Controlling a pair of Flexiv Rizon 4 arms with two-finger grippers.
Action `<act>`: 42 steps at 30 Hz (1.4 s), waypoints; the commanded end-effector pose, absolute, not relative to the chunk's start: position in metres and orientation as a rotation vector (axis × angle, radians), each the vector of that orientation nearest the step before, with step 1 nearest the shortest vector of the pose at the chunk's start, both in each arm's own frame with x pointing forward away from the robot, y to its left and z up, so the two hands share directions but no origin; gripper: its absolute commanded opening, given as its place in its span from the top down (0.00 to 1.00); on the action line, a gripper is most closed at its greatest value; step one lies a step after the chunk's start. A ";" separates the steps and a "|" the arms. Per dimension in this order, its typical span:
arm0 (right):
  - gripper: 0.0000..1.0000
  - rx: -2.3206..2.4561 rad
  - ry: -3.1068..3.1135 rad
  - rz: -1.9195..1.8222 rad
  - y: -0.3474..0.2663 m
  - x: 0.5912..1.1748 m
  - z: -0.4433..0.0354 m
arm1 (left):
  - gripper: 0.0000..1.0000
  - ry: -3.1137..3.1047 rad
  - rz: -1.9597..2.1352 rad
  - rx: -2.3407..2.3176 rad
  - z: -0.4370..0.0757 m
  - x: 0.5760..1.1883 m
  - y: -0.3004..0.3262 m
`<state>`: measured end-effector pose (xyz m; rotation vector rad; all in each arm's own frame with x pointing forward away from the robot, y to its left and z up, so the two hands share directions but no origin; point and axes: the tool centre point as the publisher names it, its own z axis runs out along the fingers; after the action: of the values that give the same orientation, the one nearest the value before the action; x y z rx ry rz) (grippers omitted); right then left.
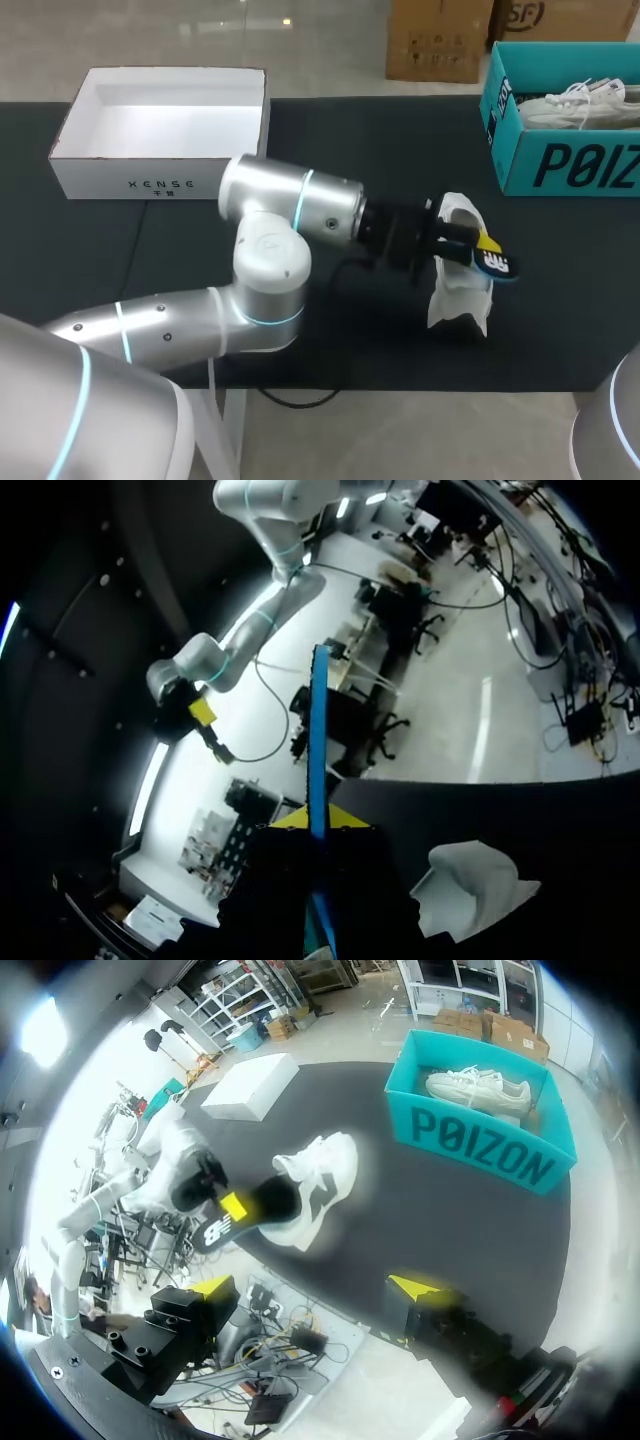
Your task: Take the shoe out of the shoebox, open the shoe tongue, remove and reinsert the insole, then place the shoe into the shoebox
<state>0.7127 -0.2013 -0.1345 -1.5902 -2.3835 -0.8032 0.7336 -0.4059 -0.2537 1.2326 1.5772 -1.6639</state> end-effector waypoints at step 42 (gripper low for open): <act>0.00 -1.590 -2.383 -0.799 -0.202 0.714 -0.135 | 1.00 1.435 -1.586 1.213 -0.244 0.704 -0.368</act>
<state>0.7126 -0.2013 -0.1346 -1.5903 -2.3836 -0.8036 0.6969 -0.3741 -0.2482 1.1708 1.4212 -1.5865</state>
